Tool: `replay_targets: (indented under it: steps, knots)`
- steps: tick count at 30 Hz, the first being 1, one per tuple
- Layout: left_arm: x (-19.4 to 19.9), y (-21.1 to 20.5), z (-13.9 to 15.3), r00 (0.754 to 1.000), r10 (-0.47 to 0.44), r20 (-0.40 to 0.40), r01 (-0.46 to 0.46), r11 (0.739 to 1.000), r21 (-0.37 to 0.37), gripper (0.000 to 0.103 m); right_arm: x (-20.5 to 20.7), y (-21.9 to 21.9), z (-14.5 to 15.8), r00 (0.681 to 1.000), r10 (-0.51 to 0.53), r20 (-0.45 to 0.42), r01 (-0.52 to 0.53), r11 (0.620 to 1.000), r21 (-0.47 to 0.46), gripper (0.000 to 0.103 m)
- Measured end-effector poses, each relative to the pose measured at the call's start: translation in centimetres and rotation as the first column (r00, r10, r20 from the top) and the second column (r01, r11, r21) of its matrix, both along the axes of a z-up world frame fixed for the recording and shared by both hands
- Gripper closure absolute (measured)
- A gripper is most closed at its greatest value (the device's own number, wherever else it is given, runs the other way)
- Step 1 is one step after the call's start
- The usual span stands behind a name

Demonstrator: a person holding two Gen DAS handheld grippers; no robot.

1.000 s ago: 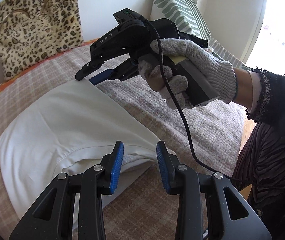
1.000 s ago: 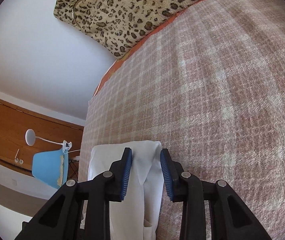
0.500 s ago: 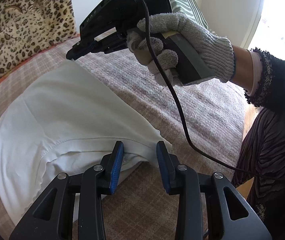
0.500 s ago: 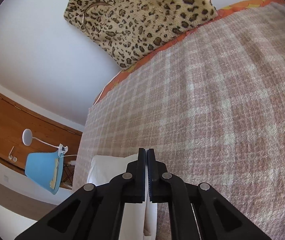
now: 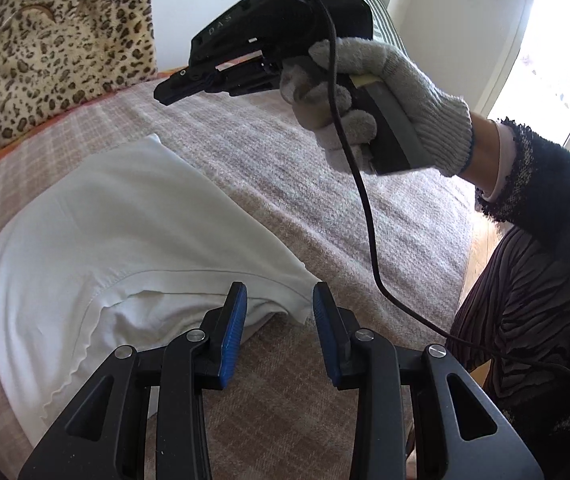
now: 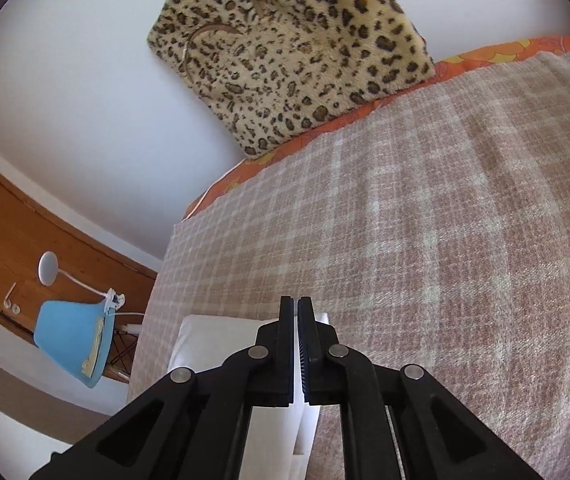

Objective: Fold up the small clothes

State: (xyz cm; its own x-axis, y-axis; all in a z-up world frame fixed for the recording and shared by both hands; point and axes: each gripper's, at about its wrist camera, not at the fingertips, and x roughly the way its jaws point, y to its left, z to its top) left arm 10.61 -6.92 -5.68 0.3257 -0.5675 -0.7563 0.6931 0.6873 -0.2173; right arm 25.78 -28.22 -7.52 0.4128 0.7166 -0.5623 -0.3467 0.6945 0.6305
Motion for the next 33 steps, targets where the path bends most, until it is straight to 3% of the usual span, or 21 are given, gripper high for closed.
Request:
replay_targets:
  steps: [4, 7, 9, 11, 13, 15, 19, 24, 27, 28, 33]
  knots:
    - [0.2, 3.0, 2.2, 0.996, 0.085, 0.023, -0.084, 0.995, -0.057, 0.070, -2.1, 3.1, -0.3, 0.994, 0.102, 0.038, -0.097, 0.990, -0.106, 0.094]
    - [0.7, 5.6, 3.0, 0.980, 0.186, 0.066, -0.183, 0.982, -0.049, 0.070, -2.5, 4.0, -1.2, 0.989, 0.146, 0.019, -0.140, 0.973, -0.181, 0.088]
    - [1.3, 8.0, 2.8, 0.963, 0.265, 0.053, -0.262, 0.963, -0.065, 0.070, -2.5, 4.1, -2.0, 0.990, 0.139, 0.004, -0.132, 0.947, -0.293, 0.088]
    - [2.3, 10.3, 2.1, 0.940, 0.338, 0.034, -0.336, 0.939, -0.069, 0.070, -2.8, 3.9, -2.7, 0.995, 0.099, 0.024, -0.078, 0.892, -0.446, 0.088]
    - [2.8, 11.7, 1.2, 0.925, 0.381, 0.007, -0.380, 0.923, -0.064, 0.070, -3.1, 2.8, -2.5, 0.997, 0.076, 0.022, -0.059, 0.900, -0.433, 0.088]
    - [2.9, 12.2, 0.7, 0.922, 0.387, -0.006, -0.387, 0.920, -0.065, 0.070, -4.2, 2.2, -1.1, 0.996, 0.077, 0.042, -0.054, 0.917, -0.394, 0.088]
    - [2.1, 10.6, 0.0, 0.949, 0.314, 0.023, -0.314, 0.949, -0.006, 0.070, -8.2, 3.8, 0.9, 0.971, 0.213, 0.108, -0.165, 0.925, -0.341, 0.088]
    - [0.0, 8.1, -2.7, 0.977, 0.211, 0.031, -0.213, 0.967, 0.142, 0.070, -12.1, 7.6, -1.0, 0.922, 0.380, 0.071, -0.323, 0.859, -0.397, 0.084]
    - [-2.2, 7.4, -3.3, 0.983, 0.149, 0.106, -0.170, 0.960, 0.223, 0.070, -14.2, 8.0, -2.8, 0.896, 0.442, 0.037, -0.365, 0.782, -0.504, 0.084]
    - [-2.5, 7.8, -3.3, 0.984, 0.144, 0.107, -0.164, 0.961, 0.224, 0.070, -14.8, 7.8, -3.1, 0.890, 0.455, 0.038, -0.372, 0.771, -0.516, 0.084]
    - [-2.5, 10.7, -1.9, 0.978, 0.197, 0.071, -0.205, 0.969, 0.141, 0.070, -15.5, 5.3, -2.3, 0.900, 0.435, 0.024, -0.374, 0.799, -0.471, 0.084]
